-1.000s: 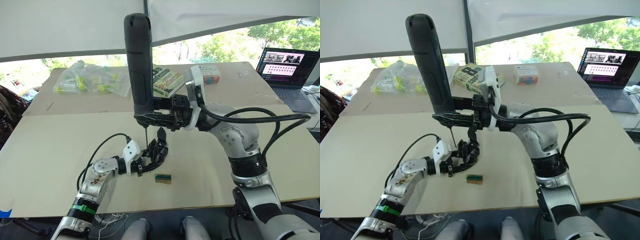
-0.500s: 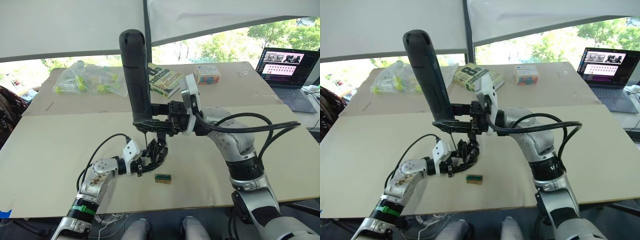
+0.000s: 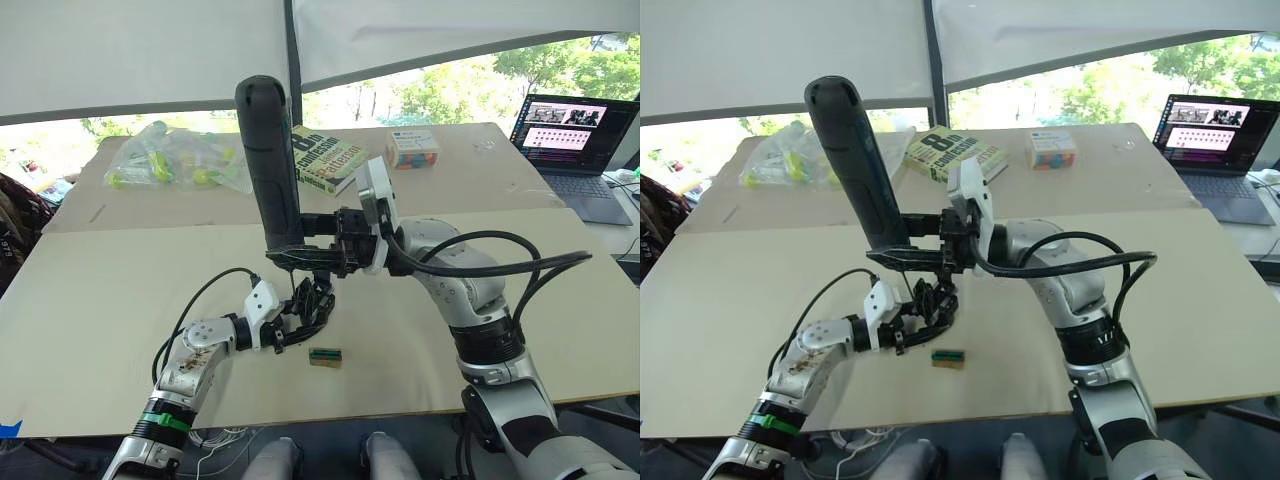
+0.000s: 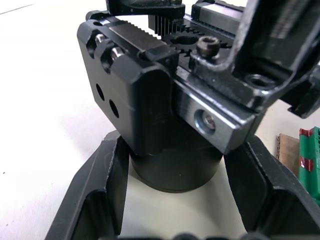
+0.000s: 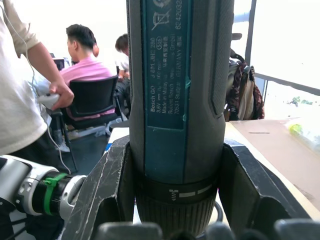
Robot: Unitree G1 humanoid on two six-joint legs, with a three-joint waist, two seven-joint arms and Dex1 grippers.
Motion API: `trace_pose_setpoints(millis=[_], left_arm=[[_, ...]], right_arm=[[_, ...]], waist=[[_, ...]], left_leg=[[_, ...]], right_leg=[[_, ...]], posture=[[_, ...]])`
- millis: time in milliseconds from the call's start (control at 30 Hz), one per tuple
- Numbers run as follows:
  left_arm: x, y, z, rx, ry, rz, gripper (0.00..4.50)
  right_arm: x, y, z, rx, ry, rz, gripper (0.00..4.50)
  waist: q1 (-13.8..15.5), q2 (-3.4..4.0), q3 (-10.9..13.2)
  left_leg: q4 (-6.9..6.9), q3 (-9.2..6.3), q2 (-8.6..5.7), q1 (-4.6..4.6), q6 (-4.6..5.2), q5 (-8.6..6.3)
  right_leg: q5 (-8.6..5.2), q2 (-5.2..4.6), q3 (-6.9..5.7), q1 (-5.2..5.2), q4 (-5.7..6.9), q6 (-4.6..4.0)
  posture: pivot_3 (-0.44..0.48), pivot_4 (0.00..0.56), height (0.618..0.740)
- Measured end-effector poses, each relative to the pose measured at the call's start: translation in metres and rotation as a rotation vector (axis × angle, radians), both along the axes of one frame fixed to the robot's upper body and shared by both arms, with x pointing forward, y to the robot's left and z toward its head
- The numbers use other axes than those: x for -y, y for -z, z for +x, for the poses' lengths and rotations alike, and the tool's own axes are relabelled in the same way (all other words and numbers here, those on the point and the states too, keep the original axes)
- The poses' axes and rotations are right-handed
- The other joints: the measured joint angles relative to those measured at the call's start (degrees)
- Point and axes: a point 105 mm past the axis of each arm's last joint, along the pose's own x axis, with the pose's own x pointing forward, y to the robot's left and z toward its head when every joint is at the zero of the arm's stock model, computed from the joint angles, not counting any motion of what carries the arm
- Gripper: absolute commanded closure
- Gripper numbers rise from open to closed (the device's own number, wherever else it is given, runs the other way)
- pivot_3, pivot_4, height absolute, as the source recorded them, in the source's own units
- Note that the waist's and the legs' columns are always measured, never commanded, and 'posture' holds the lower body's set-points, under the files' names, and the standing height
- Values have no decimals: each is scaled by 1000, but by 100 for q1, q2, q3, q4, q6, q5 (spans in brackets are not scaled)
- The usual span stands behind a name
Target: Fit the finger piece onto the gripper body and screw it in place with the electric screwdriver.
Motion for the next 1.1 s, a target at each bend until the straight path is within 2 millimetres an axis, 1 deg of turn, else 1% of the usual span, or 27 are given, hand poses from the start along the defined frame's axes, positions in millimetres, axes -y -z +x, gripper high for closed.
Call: trace_pose_setpoints(millis=[167, 1100], left_arm=[[0, 0, 0, 0, 0, 0, 2226], [0, 1, -1, 0, -2, 0, 2226]], right_arm=[[0, 7, -1, -14, -5, -6, 2593], [-2, 9, 0, 25, -6, -11, 2593]], waist=[[-2, 0, 0], [-7, 0, 0]], left_leg=[[0, 0, 0, 0, 0, 0], [0, 0, 0, 1, -1, -1]], right_leg=[[0, 0, 1, -1, 0, 0], [0, 0, 0, -1, 1, 0]], posture=[[0, 150, 740], [0, 150, 740]])
